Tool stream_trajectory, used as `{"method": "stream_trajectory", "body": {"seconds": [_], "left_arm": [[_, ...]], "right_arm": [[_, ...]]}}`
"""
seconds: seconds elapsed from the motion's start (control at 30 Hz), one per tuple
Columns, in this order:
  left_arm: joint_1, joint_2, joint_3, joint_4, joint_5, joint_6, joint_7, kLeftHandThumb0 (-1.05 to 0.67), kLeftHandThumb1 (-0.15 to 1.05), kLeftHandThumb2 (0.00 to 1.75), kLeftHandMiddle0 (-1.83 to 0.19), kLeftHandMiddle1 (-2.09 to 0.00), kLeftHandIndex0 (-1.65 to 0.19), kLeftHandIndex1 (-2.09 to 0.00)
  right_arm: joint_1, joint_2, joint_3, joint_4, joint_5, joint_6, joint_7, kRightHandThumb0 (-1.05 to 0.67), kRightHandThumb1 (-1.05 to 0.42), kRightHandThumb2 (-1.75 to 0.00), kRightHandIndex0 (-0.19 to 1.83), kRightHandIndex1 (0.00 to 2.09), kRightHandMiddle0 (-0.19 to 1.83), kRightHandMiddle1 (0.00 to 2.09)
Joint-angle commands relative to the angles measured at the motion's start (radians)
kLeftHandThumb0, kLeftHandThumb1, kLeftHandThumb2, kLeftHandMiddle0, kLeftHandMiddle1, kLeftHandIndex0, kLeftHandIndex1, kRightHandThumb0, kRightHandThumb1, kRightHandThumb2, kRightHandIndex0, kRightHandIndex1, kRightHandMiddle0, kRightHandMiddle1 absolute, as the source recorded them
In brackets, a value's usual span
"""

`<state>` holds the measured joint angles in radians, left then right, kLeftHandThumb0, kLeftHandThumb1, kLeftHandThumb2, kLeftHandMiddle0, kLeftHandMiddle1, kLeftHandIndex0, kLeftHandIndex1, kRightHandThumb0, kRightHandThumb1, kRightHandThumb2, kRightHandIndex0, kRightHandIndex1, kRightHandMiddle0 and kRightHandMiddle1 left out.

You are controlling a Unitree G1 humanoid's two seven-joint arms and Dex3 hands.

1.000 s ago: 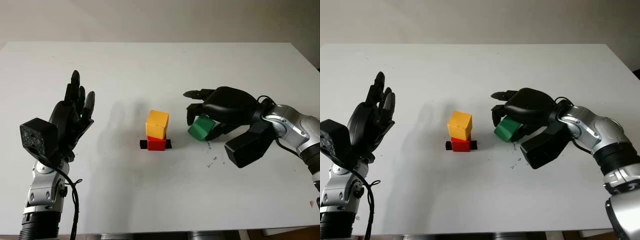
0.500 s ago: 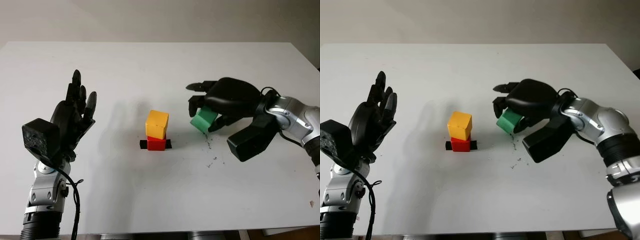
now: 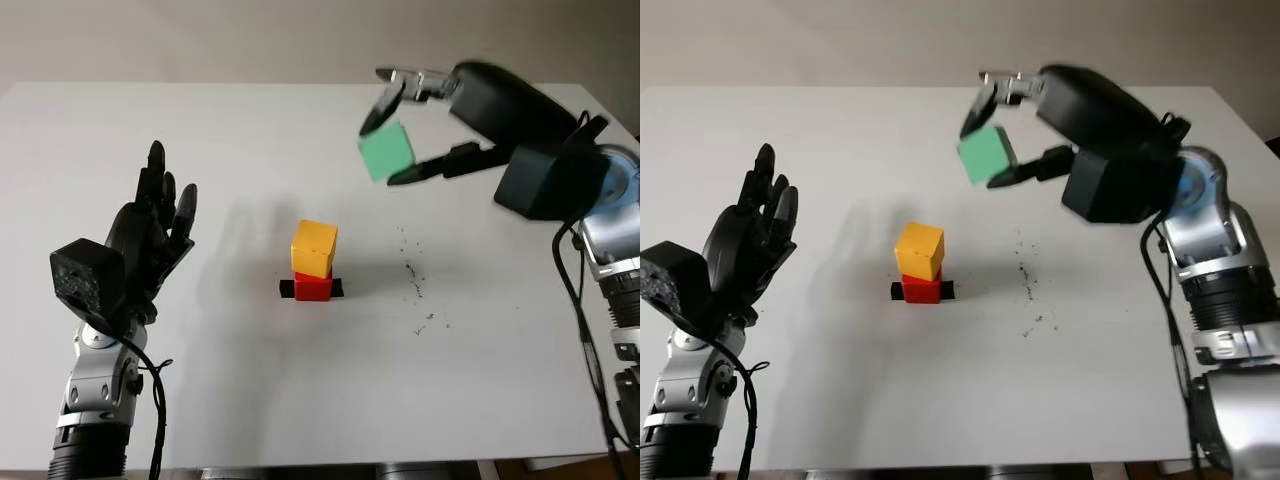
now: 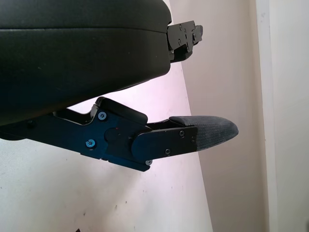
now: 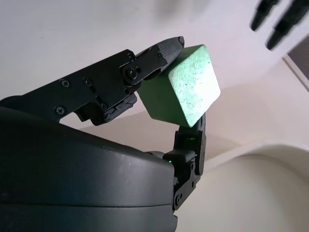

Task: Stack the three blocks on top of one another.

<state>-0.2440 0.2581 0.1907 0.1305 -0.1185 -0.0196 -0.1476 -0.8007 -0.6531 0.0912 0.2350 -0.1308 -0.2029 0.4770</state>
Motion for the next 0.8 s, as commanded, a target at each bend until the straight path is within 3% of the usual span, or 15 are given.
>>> {"method": "stream_trajectory", "body": {"seconds": [0.0, 0.17, 0.33, 0.47, 0.6, 0.77], "left_arm": [[0.001, -0.003, -0.006, -0.009, 0.007, -0.013, 0.003, -0.7, 1.05, 0.53, 0.17, -0.06, 0.17, -0.05], [0.002, -0.009, -0.004, -0.011, 0.013, -0.017, 0.008, -0.71, 1.05, 0.53, 0.17, -0.06, 0.17, -0.06], [0.006, -0.014, 0.0, -0.02, 0.004, -0.007, 0.009, -0.71, 1.05, 0.52, 0.16, -0.06, 0.16, -0.06], [0.006, -0.012, 0.001, -0.017, 0.007, -0.014, 0.009, -0.7, 1.05, 0.53, 0.17, -0.05, 0.17, -0.05], [0.005, -0.009, -0.001, -0.017, 0.011, -0.012, 0.009, -0.71, 1.05, 0.52, 0.17, -0.05, 0.17, -0.05], [0.003, -0.01, -0.001, -0.015, 0.016, -0.007, 0.017, -0.72, 1.05, 0.5, 0.15, -0.06, 0.15, -0.06]], "right_arm": [[0.009, 0.022, -0.033, -0.052, 0.042, 0.048, 0.012, -0.4, -0.93, -0.06, 0.24, 0.04, 0.39, 1.39], [0.053, 0.101, -0.071, -0.198, 0.158, 0.308, 0.012, -0.39, -0.96, -0.06, 0.22, 0.03, 0.28, 1.56], [0.1, 0.19, -0.085, -0.418, 0.245, 0.694, -0.052, -0.41, -1.0, -0.06, 0.19, 0.02, 0.2, 1.65], [0.119, 0.254, -0.085, -0.536, 0.284, 0.93, -0.118, -0.4, -1.01, -0.06, 0.16, 0.01, 0.16, 1.69], [0.14, 0.323, -0.073, -0.595, 0.295, 1.083, -0.194, -0.39, -1.01, -0.05, 0.17, 0.02, 0.15, 1.66], [0.173, 0.389, -0.066, -0.598, 0.304, 1.145, -0.243, -0.42, -1.01, -0.05, 0.18, 0.03, 0.17, 1.66]]}}
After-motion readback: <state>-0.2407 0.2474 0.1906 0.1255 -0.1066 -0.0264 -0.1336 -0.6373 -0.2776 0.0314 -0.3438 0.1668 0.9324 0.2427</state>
